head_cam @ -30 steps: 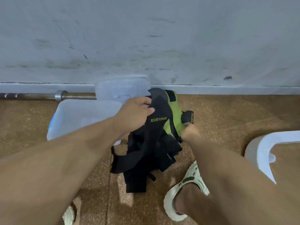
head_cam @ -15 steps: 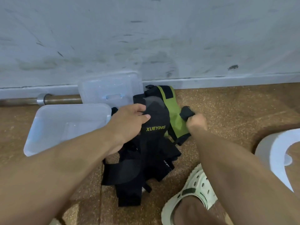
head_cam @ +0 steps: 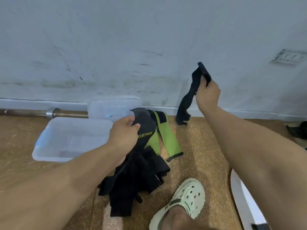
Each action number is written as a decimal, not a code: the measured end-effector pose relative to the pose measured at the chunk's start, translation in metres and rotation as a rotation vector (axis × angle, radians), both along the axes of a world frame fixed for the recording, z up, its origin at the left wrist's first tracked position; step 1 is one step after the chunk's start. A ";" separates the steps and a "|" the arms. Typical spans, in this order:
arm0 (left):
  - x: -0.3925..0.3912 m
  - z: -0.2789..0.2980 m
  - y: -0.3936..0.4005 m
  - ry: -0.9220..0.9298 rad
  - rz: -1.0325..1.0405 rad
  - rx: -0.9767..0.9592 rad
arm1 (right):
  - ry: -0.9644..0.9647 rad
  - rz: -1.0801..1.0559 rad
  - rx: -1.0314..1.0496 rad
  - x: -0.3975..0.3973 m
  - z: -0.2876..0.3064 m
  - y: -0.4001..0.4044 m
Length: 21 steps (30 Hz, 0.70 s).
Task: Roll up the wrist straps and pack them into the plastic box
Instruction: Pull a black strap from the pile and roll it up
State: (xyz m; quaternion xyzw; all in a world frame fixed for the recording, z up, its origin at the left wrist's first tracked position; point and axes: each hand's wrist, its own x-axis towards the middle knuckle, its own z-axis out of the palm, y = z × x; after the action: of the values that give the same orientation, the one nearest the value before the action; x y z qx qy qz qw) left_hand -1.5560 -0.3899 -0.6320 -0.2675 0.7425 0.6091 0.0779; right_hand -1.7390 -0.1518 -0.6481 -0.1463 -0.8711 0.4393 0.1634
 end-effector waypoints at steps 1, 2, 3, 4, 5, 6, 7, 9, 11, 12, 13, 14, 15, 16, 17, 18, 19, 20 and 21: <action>0.005 0.006 -0.004 0.015 0.005 -0.002 | 0.011 0.049 0.028 0.005 0.018 -0.004; 0.011 0.012 -0.010 0.030 0.015 -0.011 | 0.020 0.107 0.048 0.013 0.036 -0.010; 0.016 0.017 -0.017 0.040 0.031 -0.020 | 0.030 0.172 0.061 0.023 0.051 -0.017; 0.022 0.024 -0.023 0.056 0.052 -0.028 | 0.034 0.238 0.062 0.036 0.068 -0.026; 0.028 0.031 -0.029 0.073 0.074 -0.031 | 0.029 0.301 0.051 0.050 0.081 -0.036; 0.034 0.036 -0.036 0.091 0.094 -0.029 | 0.022 0.358 0.040 0.066 0.093 -0.048; 0.040 0.041 -0.042 0.111 0.113 -0.023 | 0.018 0.402 0.049 0.083 0.103 -0.061; 0.050 0.052 -0.055 0.150 0.146 0.001 | 0.021 0.463 0.127 0.117 0.119 -0.086; 0.061 0.066 -0.064 0.201 0.147 0.031 | 0.023 0.519 0.146 0.152 0.128 -0.111; 0.066 0.073 -0.068 0.228 0.137 0.046 | 0.019 0.563 0.121 0.168 0.130 -0.124; 0.070 0.079 -0.072 0.251 0.121 0.068 | -0.003 0.614 0.095 0.183 0.131 -0.137; 0.075 0.083 -0.075 0.270 0.101 0.092 | -0.037 0.671 0.078 0.196 0.130 -0.151; 0.080 0.087 -0.079 0.290 0.083 0.115 | -0.072 0.729 0.080 0.207 0.128 -0.164; 0.084 0.089 -0.083 0.307 0.075 0.132 | -0.097 0.785 0.101 0.217 0.126 -0.177; 0.087 0.091 -0.088 0.325 0.078 0.147 | -0.116 0.836 0.133 0.224 0.125 -0.188; 0.089 0.093 -0.093 0.331 0.089 0.153 | -0.136 0.887 0.170 0.230 0.123 -0.197; 0.091 0.096 -0.100 0.327 0.105 0.152 | -0.161 0.931 0.208 0.234 0.122 -0.204; 0.094 0.098 -0.106 0.317 0.120 0.146 | -0.177 0.965 0.238 0.237 0.122 -0.209; 0.095 0.099 -0.114 0.307 0.128 0.146 | -0.163 0.981 0.250 0.238 0.121 -0.212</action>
State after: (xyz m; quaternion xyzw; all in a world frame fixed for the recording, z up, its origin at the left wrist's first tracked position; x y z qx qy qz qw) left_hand -1.4607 -0.5036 -0.5333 -0.2118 0.6810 0.6987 -0.0562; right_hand -1.5008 -0.3637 -0.5271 0.2665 -0.8932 0.3438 -0.1141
